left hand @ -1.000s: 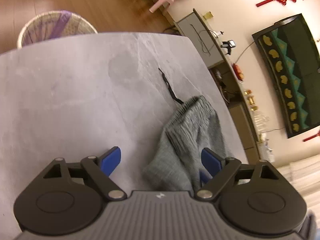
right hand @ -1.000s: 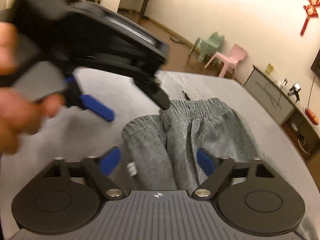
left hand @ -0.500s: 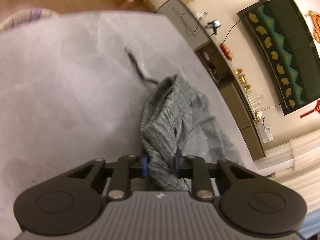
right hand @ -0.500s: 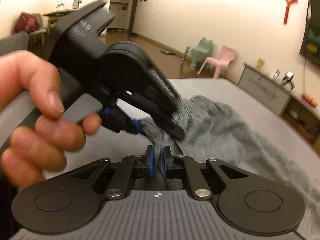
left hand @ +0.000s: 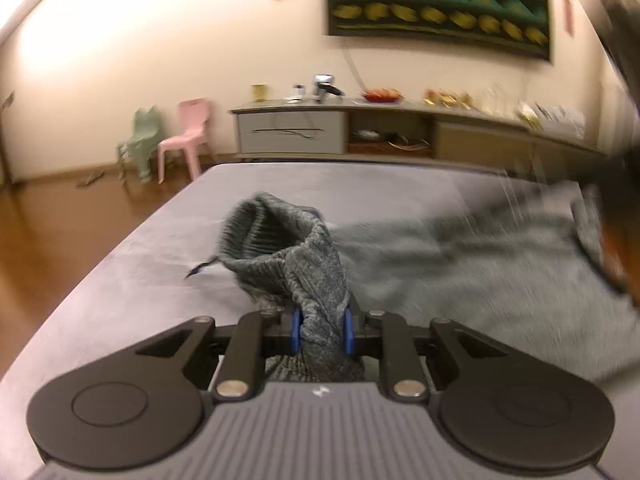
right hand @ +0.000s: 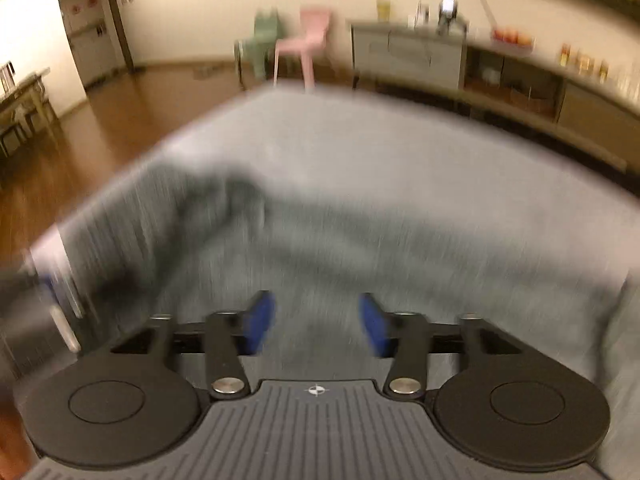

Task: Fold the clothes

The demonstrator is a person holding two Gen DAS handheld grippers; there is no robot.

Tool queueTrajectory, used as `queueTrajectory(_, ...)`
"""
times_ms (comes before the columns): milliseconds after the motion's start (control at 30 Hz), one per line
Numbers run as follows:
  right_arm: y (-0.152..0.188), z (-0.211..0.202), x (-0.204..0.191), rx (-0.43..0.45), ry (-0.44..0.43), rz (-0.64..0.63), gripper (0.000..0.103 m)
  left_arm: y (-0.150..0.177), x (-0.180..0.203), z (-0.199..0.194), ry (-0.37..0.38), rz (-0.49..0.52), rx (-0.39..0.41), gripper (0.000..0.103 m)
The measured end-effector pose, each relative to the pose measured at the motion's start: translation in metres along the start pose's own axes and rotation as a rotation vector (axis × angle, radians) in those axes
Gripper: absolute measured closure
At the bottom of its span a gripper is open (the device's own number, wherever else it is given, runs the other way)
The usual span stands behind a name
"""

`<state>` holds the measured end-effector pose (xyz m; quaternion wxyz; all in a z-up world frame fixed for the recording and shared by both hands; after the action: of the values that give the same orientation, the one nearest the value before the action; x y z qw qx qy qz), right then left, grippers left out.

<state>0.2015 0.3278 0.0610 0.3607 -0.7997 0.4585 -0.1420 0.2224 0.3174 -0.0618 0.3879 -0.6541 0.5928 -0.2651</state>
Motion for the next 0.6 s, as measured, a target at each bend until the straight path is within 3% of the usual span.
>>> queueTrajectory(67,-0.03,-0.005,-0.024,0.014,-0.05,-0.071,0.011,0.005,0.01,0.001,-0.001,0.055,0.001,0.084)
queueTrajectory(167,-0.051,0.012,-0.08,-0.089,-0.128,-0.248,0.001,0.012,0.022,0.001,-0.003,0.131,0.006,0.084)
queueTrajectory(267,-0.033,0.069,-0.124,-0.291,-0.1,-0.449,0.003,0.019,0.028,0.002,0.001,0.175,0.004,0.086)
queueTrajectory(300,-0.024,0.083,-0.128,-0.323,-0.062,-0.506,0.009,0.021,0.027,0.001,0.007,0.176,0.001,0.086)
queueTrajectory(367,-0.02,0.093,-0.123,-0.316,-0.03,-0.509,0.081,0.021,0.027,-0.006,0.002,0.188,0.03,0.086)
queueTrajectory(467,-0.027,0.065,-0.092,-0.202,-0.077,-0.372,0.082,0.013,0.036,-0.031,0.087,0.178,0.131,0.086)
queueTrajectory(600,-0.014,0.0,-0.007,-0.065,-0.108,-0.131,0.082,0.008,0.076,-0.067,0.347,0.14,0.222,0.078)
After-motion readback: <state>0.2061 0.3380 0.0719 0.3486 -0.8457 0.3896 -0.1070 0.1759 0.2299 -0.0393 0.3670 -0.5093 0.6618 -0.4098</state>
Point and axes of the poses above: each gripper's, at about its wrist camera, not at the fingertips, and z roughly the way its jaws point, x to its right, y to its underside, the point moved 6 cm from there along z, roughly the way its jaws point, and after that the axes turned 1 degree about -x, right-handed, at the moved point
